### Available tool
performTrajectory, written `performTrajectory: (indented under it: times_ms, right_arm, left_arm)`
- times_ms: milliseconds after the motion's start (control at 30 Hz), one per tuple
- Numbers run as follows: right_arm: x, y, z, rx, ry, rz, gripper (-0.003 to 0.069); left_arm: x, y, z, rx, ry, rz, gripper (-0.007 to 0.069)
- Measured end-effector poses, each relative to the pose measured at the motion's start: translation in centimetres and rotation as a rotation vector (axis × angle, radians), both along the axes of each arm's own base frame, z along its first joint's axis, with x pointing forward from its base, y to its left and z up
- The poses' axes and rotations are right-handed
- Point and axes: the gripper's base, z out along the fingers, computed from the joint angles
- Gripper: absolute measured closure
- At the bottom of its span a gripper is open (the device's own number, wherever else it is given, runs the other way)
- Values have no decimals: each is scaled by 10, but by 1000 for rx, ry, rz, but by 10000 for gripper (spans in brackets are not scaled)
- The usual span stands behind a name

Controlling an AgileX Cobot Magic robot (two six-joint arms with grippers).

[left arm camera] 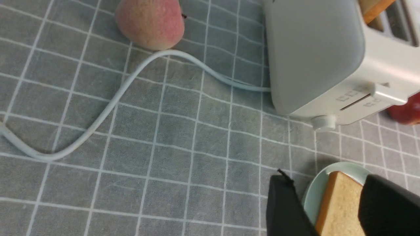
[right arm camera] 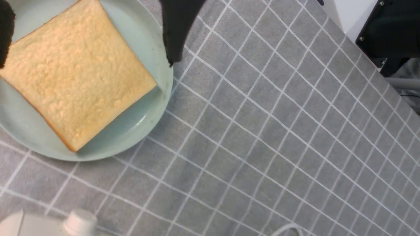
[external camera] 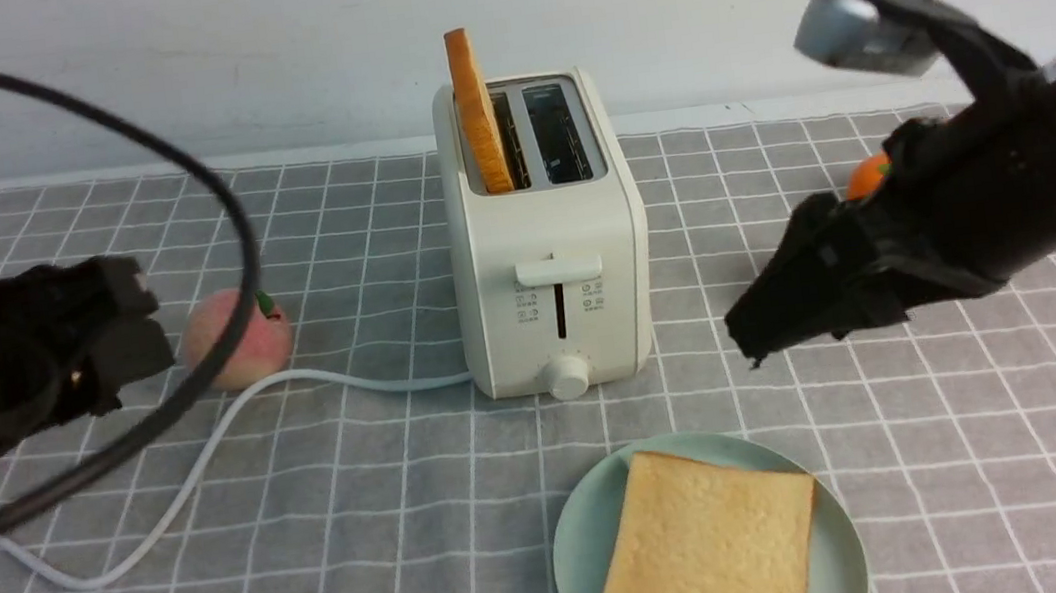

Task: Take toasted bread from bread machine on grey coffee table place on plate.
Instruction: 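Reach for a toast slice standing in the toaster with the left gripper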

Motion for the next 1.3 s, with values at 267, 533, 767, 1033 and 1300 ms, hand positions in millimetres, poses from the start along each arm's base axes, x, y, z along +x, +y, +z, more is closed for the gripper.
performTrajectory:
  times_ms: [267,533,767,1033,1300]
  right_arm:
    - [-46,-21,32,-38,-81,-77,113]
    - [-79,-35,34,-62,-110,-112,116]
    - [-86,-37,33,-61,-114,-111,116]
    - [-87,-38,31,-90,-94,-98,116]
    - [-86,-42,29,-142,-111,-107,116]
  left_arm:
    - [73,-54,21,90,-37,-135,158]
    - [160,-108,22,105,-54,-142,122]
    - [215,-133,-9,109,-67,-139,122]
    - [235,-142,-36,100,-88,-141,218]
    - [226,-135,-15,131,-116,-138,555]
